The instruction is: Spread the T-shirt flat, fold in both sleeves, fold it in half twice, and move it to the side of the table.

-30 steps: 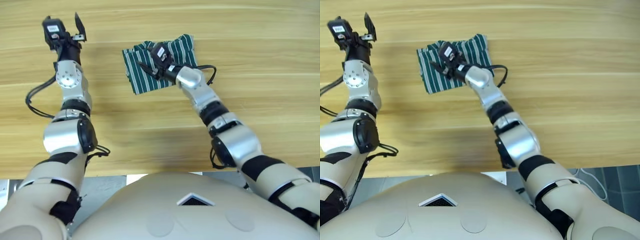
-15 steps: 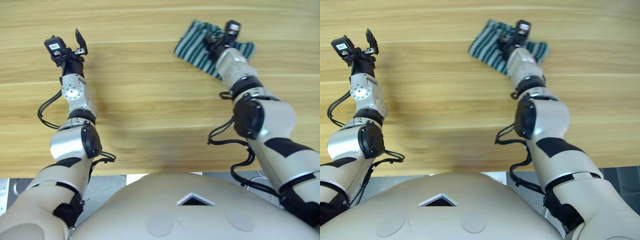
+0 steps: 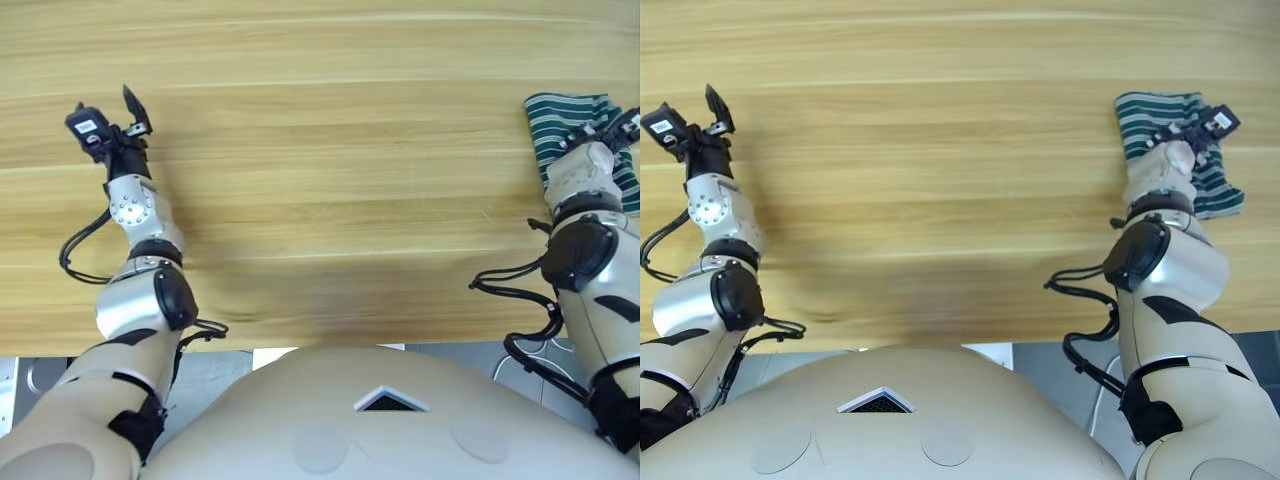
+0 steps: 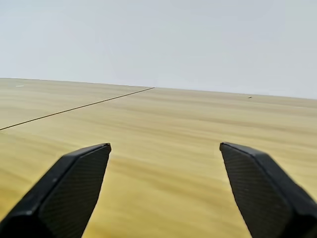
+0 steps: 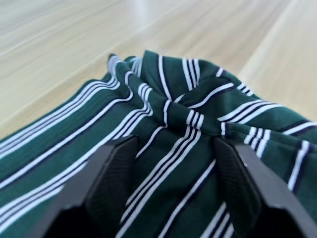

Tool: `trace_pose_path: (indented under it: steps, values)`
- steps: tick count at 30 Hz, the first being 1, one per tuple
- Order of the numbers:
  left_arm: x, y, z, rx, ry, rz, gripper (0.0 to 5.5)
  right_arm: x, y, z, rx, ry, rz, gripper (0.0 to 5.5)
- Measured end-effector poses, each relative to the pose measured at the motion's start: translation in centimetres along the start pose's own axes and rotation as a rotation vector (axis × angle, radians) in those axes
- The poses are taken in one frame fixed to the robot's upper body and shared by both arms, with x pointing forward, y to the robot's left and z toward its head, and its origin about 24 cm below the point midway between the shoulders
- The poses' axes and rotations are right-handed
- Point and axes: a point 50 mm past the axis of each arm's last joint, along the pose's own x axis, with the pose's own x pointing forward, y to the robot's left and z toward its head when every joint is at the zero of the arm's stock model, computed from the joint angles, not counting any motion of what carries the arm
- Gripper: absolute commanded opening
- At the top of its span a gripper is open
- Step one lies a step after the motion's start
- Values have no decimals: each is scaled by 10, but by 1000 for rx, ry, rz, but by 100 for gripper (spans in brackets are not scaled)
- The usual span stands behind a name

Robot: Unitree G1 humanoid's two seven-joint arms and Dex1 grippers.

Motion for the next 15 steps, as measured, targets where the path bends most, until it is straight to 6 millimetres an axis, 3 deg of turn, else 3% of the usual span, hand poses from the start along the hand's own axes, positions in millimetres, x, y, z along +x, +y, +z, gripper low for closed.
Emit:
trace_pose_path:
  steps: [1,3,4,6,7,8,9,12,13,15]
  values:
    - [0,-3,0,32,1,-18,411,-4,10,0,-41,-48,30,276]
    - [5,-26,4,100,-18,-101,411,-33,77,12,-164,-250,256,276]
    - [8,-43,8,114,-35,-145,411,-57,116,18,-215,-351,399,276]
    - [12,-75,14,114,-59,-215,411,-111,176,9,-310,-462,649,276]
    - [10,-102,17,97,-70,-270,411,-157,207,-20,-396,-491,833,276]
    - [5,-116,17,90,-80,-299,411,-181,218,-43,-451,-484,924,276]
    - [2,-122,16,93,-80,-315,411,-188,219,-52,-487,-488,954,276]
    - [-27,-121,-10,202,-57,-359,411,-185,196,-97,-667,-480,998,276]
    - [-37,-124,-16,224,-54,-390,411,-180,178,-120,-722,-421,995,276]
    - [-44,-133,-11,187,-116,-405,377,-179,168,-131,-717,-410,999,276]
